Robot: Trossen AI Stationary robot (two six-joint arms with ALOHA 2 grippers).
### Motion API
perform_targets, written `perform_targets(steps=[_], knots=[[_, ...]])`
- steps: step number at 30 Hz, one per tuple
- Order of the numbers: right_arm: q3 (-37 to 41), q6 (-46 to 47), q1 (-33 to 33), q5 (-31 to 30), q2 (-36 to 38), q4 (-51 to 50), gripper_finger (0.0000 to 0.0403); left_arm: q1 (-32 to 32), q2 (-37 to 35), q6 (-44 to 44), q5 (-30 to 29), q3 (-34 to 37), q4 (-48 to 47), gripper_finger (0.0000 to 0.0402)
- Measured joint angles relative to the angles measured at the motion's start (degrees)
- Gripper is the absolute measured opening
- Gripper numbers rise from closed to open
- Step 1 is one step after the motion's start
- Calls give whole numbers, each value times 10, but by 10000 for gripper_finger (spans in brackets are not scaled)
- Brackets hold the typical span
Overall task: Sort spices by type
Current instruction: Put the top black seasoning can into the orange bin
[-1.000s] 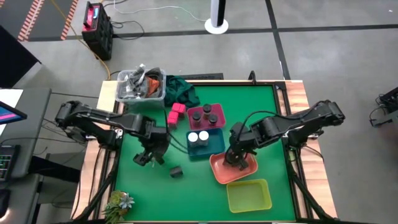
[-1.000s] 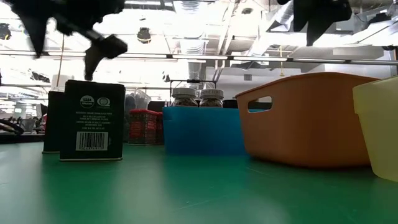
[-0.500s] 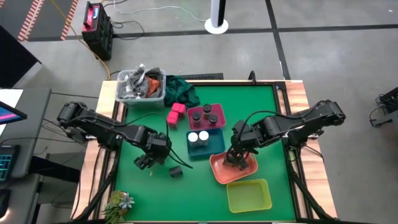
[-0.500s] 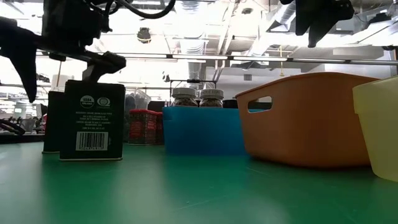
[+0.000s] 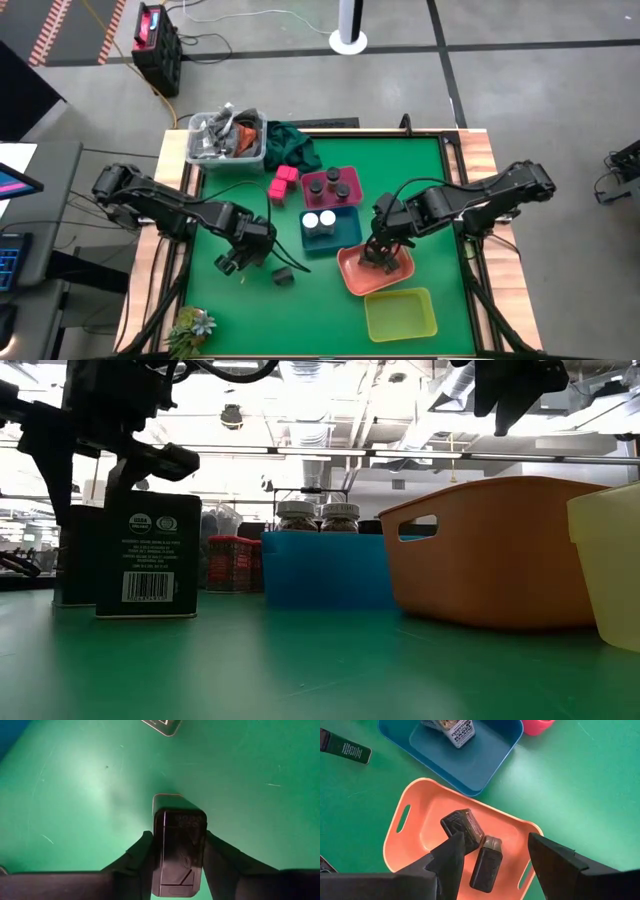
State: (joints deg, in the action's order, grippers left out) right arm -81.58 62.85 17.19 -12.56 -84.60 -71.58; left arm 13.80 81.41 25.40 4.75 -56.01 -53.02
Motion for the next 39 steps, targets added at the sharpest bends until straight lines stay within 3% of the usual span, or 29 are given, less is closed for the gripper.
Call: perform_targets(steps=[13,22,30,39], knots=[[0,-19,0,0,0,-1,244,-29,-18,-47,-38,-50,-66,134],[0,-48,-5,0,0,-33,244,-48,-14,-17,-46,-203,-84,134],[0,-31,-5,4,12,-99,244,-48,85,-9,-46,-358,-69,134],[0,53,10,-2,127,-135,244,-48,230,15,-32,-520,-62,133]])
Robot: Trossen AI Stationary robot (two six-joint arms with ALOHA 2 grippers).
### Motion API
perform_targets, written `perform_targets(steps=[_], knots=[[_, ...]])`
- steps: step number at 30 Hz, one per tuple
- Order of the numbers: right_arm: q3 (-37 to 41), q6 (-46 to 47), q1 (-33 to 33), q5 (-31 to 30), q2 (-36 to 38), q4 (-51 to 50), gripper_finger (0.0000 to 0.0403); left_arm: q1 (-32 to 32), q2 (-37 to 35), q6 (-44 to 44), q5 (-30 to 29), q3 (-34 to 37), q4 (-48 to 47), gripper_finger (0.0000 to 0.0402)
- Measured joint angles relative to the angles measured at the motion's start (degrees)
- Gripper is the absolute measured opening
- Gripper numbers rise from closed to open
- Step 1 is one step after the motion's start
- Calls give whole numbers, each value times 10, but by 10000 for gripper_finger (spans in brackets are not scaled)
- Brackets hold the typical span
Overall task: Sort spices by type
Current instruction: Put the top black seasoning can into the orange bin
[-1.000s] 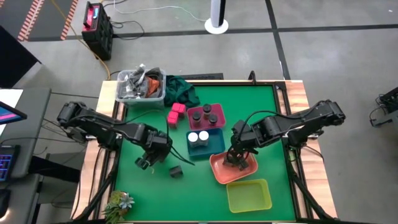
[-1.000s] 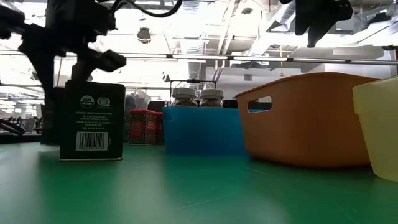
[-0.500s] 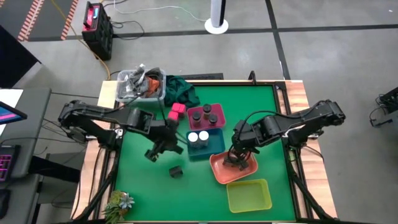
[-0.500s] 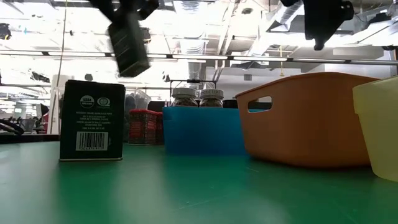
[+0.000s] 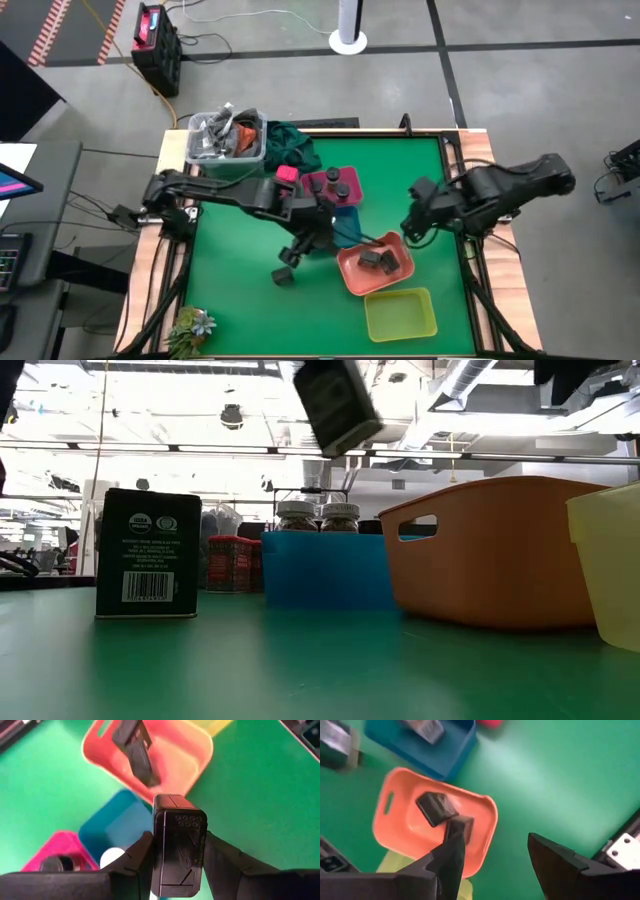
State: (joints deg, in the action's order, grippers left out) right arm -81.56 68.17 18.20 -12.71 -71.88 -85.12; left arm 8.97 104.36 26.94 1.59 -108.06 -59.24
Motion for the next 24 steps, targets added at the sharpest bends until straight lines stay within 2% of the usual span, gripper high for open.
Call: perform_targets(steps=[5,13,18,24], knots=[[26,7,15,-49,62,5,244,0,48,-18,32,-39,33,133],[128,12,18,-56,145,69,244,7,105,-85,53,-83,112,133],[164,10,24,-56,166,99,244,12,133,-84,58,-103,126,133],[166,9,38,-55,166,110,244,13,177,-82,59,-104,125,133]])
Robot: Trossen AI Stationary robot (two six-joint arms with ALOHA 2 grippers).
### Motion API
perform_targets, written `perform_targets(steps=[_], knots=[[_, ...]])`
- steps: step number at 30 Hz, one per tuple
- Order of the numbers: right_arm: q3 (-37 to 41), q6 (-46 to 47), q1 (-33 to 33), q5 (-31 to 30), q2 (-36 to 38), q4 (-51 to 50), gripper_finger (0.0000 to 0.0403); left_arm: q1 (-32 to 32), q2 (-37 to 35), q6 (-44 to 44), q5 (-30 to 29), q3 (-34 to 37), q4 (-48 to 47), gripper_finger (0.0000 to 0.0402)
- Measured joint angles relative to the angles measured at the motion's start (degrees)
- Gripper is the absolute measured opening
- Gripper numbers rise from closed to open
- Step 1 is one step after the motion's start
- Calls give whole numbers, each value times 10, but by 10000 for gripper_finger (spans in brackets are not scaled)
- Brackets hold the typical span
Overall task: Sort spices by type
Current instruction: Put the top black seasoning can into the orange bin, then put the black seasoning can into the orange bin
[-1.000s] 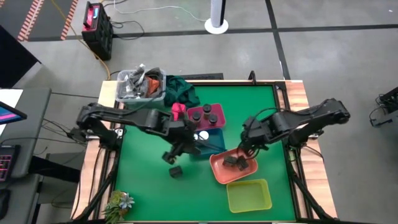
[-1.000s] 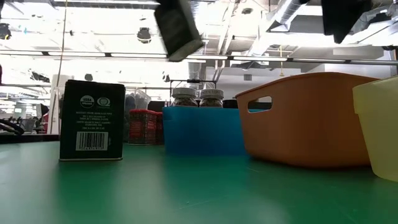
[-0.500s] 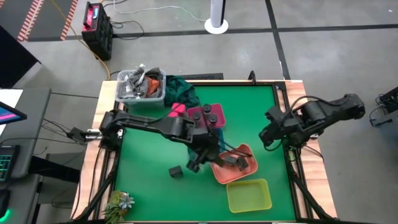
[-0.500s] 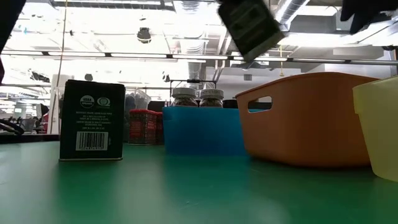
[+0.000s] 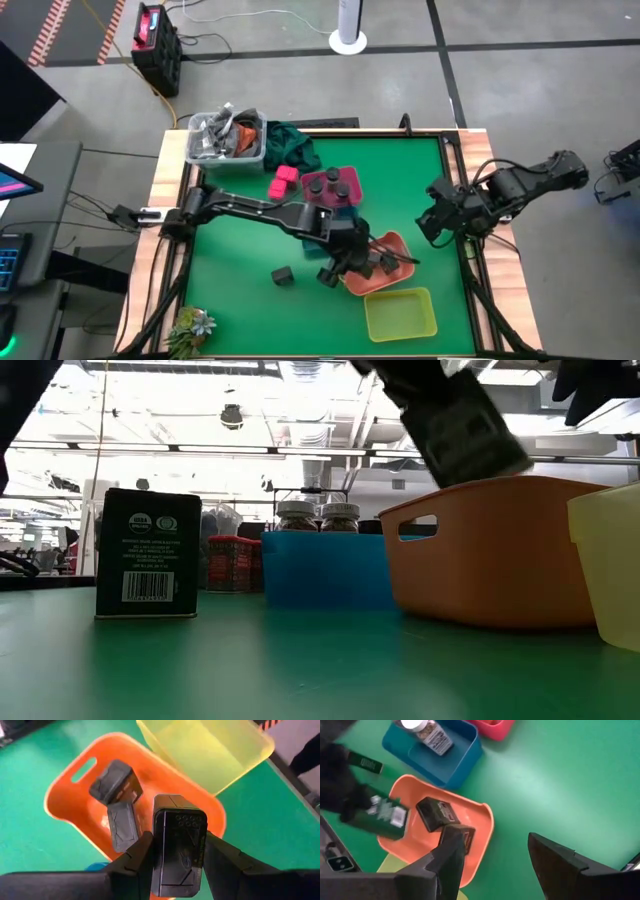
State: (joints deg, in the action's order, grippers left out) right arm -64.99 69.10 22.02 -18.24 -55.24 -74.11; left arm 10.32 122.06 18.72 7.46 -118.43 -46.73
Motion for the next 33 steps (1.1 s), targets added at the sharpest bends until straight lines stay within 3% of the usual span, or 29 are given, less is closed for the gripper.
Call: perform_targets(steps=[6,15,20,26,33], knots=[[0,1,11,0,0,0,244,4,40,36,-23,1,-4,133],[0,9,12,-4,-3,2,244,3,49,91,-129,1,-2,149],[0,10,12,-15,-3,7,244,8,49,137,-107,1,-17,162],[0,10,12,-16,-2,7,244,22,49,167,-93,1,-23,150],[0,14,12,-17,-2,9,244,22,45,115,-120,1,-29,153]])
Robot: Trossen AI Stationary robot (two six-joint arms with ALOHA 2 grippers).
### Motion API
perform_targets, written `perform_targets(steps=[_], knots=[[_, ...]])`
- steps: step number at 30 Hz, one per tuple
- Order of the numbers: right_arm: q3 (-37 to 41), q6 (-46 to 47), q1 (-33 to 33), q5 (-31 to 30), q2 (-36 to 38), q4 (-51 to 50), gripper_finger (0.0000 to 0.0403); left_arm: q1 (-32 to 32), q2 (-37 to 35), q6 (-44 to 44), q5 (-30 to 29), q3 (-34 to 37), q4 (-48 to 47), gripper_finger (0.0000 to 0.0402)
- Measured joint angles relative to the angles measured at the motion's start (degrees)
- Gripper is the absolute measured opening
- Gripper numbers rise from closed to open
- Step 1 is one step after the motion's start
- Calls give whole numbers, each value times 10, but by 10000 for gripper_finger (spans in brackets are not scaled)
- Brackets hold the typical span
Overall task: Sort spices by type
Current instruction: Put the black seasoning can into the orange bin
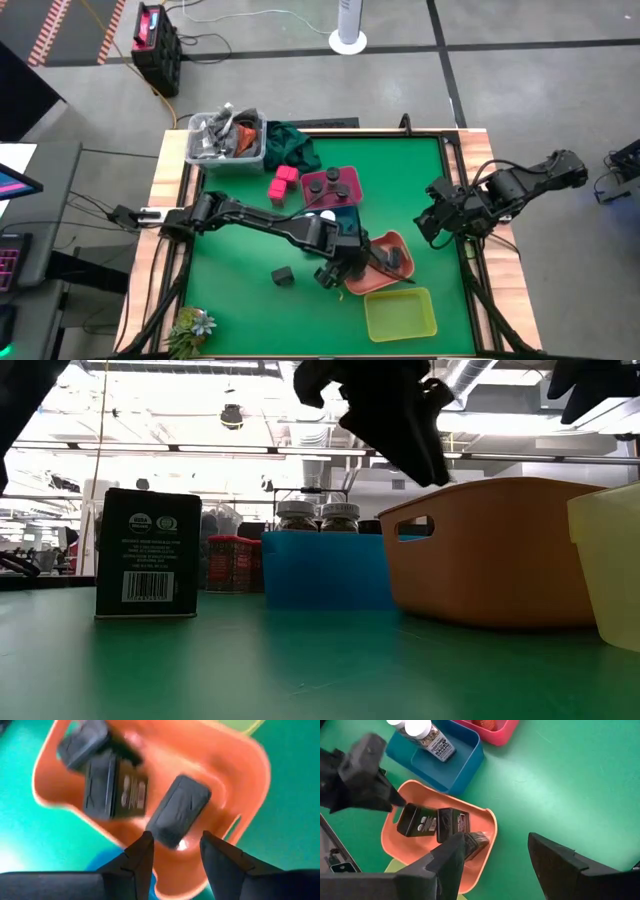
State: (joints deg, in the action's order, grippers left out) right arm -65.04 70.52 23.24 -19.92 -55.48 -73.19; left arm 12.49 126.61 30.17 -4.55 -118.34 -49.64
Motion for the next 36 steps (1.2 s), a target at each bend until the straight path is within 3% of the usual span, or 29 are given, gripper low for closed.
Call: perform_targets(steps=[3,7,11,15,28,36], knots=[[0,0,0,0,0,0,244,0,-17,-40,-7,-5,-53,165],[0,-10,0,0,0,0,244,1,-48,-99,16,-33,-193,181],[0,-18,-6,0,0,0,244,4,-67,-274,79,-37,-321,189],[0,-20,-9,-5,0,4,244,9,-67,-430,137,-31,-377,196],[0,-63,4,-27,0,49,244,63,-94,-528,77,95,-342,304],[0,-67,19,-27,0,49,244,70,-166,-590,71,238,-237,316]])
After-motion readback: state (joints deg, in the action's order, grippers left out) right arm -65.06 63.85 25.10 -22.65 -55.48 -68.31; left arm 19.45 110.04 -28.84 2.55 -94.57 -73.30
